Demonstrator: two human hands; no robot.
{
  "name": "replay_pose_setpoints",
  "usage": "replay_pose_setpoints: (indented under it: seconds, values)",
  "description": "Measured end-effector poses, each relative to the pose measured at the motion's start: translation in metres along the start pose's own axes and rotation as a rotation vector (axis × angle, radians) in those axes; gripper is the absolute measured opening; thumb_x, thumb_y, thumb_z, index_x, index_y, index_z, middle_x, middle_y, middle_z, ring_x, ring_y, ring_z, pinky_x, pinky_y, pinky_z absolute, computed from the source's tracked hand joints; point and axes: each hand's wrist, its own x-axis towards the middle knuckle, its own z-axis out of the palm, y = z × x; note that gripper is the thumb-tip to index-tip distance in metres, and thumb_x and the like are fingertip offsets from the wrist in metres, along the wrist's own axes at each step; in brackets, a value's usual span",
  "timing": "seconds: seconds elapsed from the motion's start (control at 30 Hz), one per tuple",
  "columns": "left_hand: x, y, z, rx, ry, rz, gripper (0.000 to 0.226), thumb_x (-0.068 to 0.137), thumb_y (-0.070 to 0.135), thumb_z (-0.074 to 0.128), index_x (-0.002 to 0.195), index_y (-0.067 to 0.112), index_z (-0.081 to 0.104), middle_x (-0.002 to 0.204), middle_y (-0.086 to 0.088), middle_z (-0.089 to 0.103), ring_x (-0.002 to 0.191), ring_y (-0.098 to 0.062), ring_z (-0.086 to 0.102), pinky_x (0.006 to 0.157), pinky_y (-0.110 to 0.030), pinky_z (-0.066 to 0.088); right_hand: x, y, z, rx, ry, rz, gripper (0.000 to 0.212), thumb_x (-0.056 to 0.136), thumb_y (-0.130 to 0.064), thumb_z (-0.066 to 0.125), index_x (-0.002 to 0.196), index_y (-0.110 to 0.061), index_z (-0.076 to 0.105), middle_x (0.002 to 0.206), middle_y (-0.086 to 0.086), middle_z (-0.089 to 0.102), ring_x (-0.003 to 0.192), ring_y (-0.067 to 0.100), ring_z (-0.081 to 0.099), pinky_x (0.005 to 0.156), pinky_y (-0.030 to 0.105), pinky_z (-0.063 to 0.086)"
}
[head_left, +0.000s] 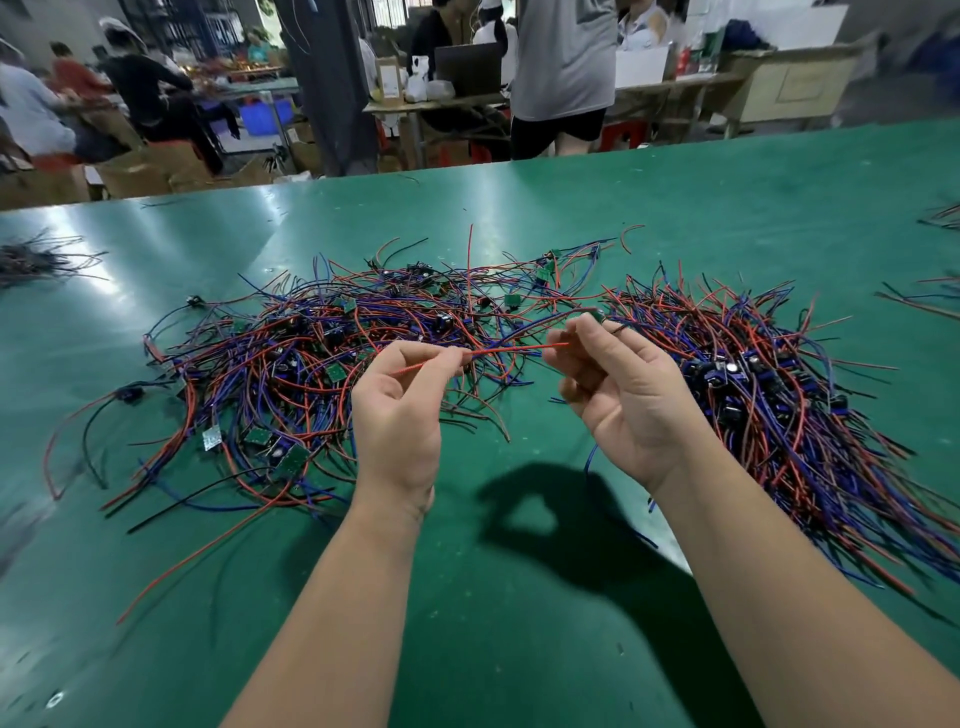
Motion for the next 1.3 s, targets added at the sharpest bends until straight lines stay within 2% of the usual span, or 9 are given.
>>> replay_pose_setpoints:
  seconds: [0.4,0.53,0.67,0.73,0.87,1.0,1.1,1.17,1.3]
  values:
    - [-0.007,0.002,-0.006,0.456,-0.467,0.030,0.010,0.066,0.020,0.068,0.058,0.015,0.064,0.089,-0.002,0.070,0.083,-0.008,0.062,0.080,-0.014,0.043,0.004,-0.006,-0.008,0.227,0.047,0.002,0.028,0.068,-0.024,0.066,0.093,-0.015,0.055,0.081,0.001,0.073,0.062,0.004,0.066,0.049,0.013,0.047]
    - [-0.009,0.004,-0.005,0.478,-0.602,-0.101,0.023,0.073,0.037,0.063,0.074,0.018,0.076,0.089,-0.006,0.073,0.088,-0.009,0.064,0.083,-0.017,0.044,0.002,-0.006,-0.006,0.168,0.044,0.005,0.018,0.069,-0.022,0.065,0.084,-0.017,0.057,0.073,-0.001,0.071,0.057,0.003,0.063,0.045,0.011,0.043]
    - [-0.009,0.002,-0.008,0.640,-0.605,-0.143,0.039,0.069,0.063,0.057,0.100,0.043,0.071,0.098,0.017,0.072,0.106,-0.003,0.061,0.108,-0.034,0.035,-0.001,-0.003,-0.004,0.088,-0.004,-0.049,0.025,0.070,-0.014,0.063,0.095,-0.019,0.064,0.070,-0.002,0.068,0.056,0.004,0.061,0.048,0.012,0.042]
    - [-0.010,0.002,-0.008,0.893,-0.622,-0.037,0.031,0.079,0.051,0.059,0.108,0.061,0.055,0.101,0.029,0.066,0.113,0.002,0.055,0.113,-0.038,0.022,-0.002,-0.002,-0.003,0.071,-0.001,-0.073,0.032,0.069,-0.012,0.064,0.100,-0.019,0.065,0.073,0.001,0.065,0.057,0.005,0.061,0.049,0.012,0.041]
    - [-0.017,-0.003,-0.002,1.231,-0.747,0.075,0.070,0.091,0.013,0.053,0.138,0.058,0.026,0.128,0.027,0.050,0.126,-0.004,0.038,0.113,-0.043,0.003,-0.001,-0.002,-0.003,0.033,0.014,-0.120,0.037,0.066,-0.011,0.066,0.103,-0.019,0.066,0.079,0.008,0.058,0.056,0.006,0.061,0.049,0.012,0.041]
    - [-0.018,-0.004,0.006,0.999,-0.520,0.142,0.061,0.089,0.000,0.045,0.133,0.041,0.048,0.113,0.021,0.061,0.106,-0.001,0.054,0.103,-0.033,0.023,-0.003,0.001,-0.001,-0.077,0.007,-0.156,0.035,0.066,-0.010,0.068,0.099,-0.020,0.070,0.078,0.012,0.053,0.052,0.007,0.061,0.046,0.012,0.040]
    - [-0.013,-0.001,0.002,0.897,-0.343,0.131,0.021,0.088,0.028,0.056,0.101,0.035,0.070,0.076,0.026,0.064,0.070,0.007,0.055,0.077,-0.025,0.034,-0.006,0.005,0.002,-0.151,-0.027,-0.163,0.030,0.071,-0.008,0.068,0.097,-0.022,0.071,0.079,0.012,0.055,0.050,0.009,0.062,0.046,0.014,0.040]
    - [-0.011,0.002,0.000,0.816,-0.153,0.074,0.023,0.081,0.044,0.058,0.073,0.026,0.071,0.061,0.018,0.065,0.058,0.000,0.057,0.061,-0.024,0.042,-0.007,0.007,0.003,-0.194,-0.026,-0.163,0.028,0.078,-0.003,0.066,0.098,-0.022,0.071,0.084,0.016,0.055,0.048,0.010,0.061,0.045,0.015,0.040]
    - [-0.011,0.004,-0.005,1.185,0.083,0.095,0.023,0.083,0.041,0.055,0.073,0.023,0.064,0.068,0.004,0.066,0.069,-0.025,0.059,0.061,-0.029,0.044,-0.008,0.011,0.004,-0.261,-0.002,-0.162,0.030,0.086,0.001,0.060,0.102,-0.023,0.069,0.086,0.019,0.057,0.048,0.013,0.062,0.044,0.015,0.039]
